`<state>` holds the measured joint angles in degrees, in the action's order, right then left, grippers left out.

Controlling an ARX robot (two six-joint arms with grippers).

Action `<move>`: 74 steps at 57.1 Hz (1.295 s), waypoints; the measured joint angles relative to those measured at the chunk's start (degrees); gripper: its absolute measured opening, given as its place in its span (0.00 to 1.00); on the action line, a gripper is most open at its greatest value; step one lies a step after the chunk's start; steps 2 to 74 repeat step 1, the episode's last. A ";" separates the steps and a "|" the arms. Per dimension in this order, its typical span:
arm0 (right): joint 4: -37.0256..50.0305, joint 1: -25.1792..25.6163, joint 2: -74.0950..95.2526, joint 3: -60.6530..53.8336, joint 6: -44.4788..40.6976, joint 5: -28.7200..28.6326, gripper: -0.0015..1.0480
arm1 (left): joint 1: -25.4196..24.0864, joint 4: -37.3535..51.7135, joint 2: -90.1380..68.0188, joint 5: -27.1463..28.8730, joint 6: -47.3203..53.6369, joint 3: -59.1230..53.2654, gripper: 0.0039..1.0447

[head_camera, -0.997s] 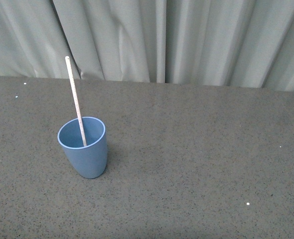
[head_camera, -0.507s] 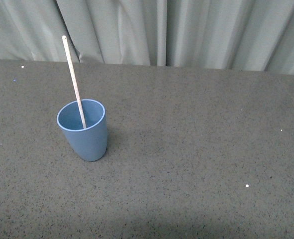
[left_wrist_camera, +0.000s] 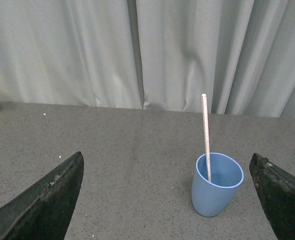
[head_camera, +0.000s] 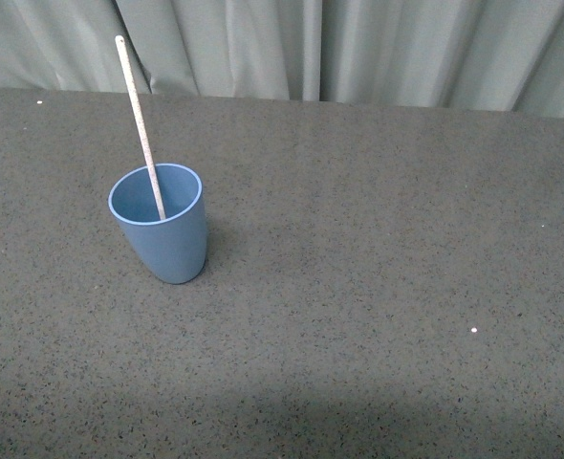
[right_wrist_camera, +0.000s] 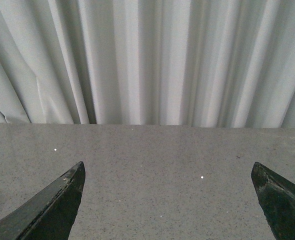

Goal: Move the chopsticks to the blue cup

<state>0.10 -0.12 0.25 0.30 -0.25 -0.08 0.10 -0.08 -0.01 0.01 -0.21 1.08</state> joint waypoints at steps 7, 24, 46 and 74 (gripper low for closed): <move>-0.02 0.00 0.00 0.00 0.00 0.00 0.90 | 0.00 0.00 0.00 0.00 -0.02 0.00 0.94; -0.02 0.00 0.00 0.00 0.00 0.00 0.90 | 0.00 0.00 0.00 0.00 -0.02 0.00 0.94; -0.02 0.00 0.00 0.00 0.00 0.00 0.90 | 0.00 0.00 0.00 0.00 -0.02 0.00 0.94; -0.02 0.00 0.00 0.00 0.00 0.00 0.90 | 0.00 0.00 0.00 0.00 -0.02 0.00 0.94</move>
